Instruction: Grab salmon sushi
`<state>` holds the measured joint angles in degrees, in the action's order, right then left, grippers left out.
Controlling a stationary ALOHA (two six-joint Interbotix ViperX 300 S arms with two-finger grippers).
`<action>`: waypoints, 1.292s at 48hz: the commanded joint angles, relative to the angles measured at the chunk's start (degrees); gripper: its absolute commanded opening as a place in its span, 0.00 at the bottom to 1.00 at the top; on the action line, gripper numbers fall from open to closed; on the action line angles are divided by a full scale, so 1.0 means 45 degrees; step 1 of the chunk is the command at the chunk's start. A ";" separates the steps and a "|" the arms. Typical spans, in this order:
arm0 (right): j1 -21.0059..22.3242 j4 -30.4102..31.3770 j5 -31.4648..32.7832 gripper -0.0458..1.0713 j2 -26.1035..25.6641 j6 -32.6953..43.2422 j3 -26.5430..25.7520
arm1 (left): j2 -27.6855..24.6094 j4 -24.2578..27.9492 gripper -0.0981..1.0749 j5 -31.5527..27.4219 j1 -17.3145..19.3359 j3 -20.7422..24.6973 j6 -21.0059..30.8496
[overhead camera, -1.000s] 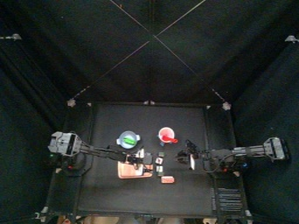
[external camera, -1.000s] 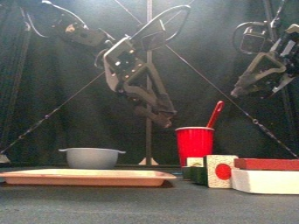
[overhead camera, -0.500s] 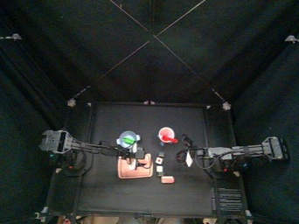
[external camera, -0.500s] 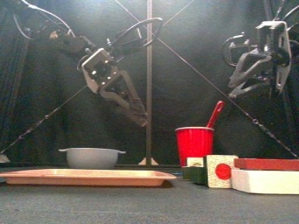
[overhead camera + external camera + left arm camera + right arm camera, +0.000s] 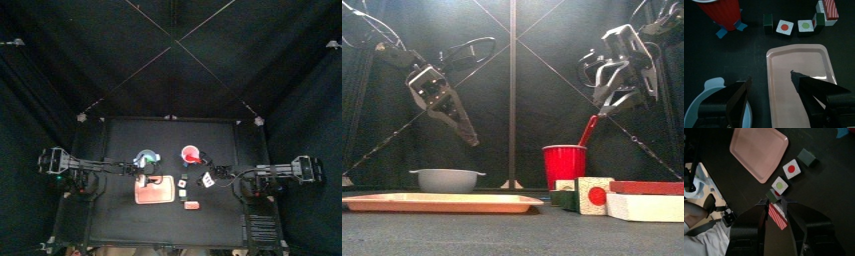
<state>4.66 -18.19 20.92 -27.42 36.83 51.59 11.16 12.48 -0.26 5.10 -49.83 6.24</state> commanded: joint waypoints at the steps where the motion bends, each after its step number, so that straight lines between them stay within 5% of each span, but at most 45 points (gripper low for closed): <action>1: -0.0098 -0.0234 0.0352 0.66 0.0234 -0.0039 -0.0586 | 0.0625 0.0098 0.90 0.0195 0.0078 -0.0117 0.0039; 14: -0.1504 -0.0234 0.0625 0.66 0.0898 -0.0020 -0.1289 | 0.2676 -0.0684 0.90 0.2363 0.0078 -0.1445 0.0059; 24: -0.1582 -0.0176 0.1094 0.66 0.1426 0.0645 -0.1719 | 0.3613 -0.1250 0.90 0.4375 -0.0020 -0.2500 0.0020; 31: -0.1758 0.0469 0.2344 0.66 0.1914 0.2324 -0.1953 | 0.3965 -0.1445 0.90 0.4453 -0.0020 -0.2754 0.0039; 43: -0.3203 0.3457 0.3457 0.67 0.2402 0.3359 -0.2852 | 0.4043 -0.1582 0.90 0.4453 -0.0020 -0.2930 0.0039; 50: -0.4004 0.4785 0.3320 0.69 0.2617 0.3477 -0.2832 | 0.4043 -0.1543 0.90 0.4453 -0.0020 -0.2930 0.0000; 62: -0.4473 0.5156 0.2070 0.84 0.3633 0.3301 -0.2656 | 0.4043 -0.1543 0.90 0.4473 0.0059 -0.3105 0.0000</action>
<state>-14.85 4.22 31.82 -11.43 51.94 40.25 29.27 5.54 19.34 5.10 -64.25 6.33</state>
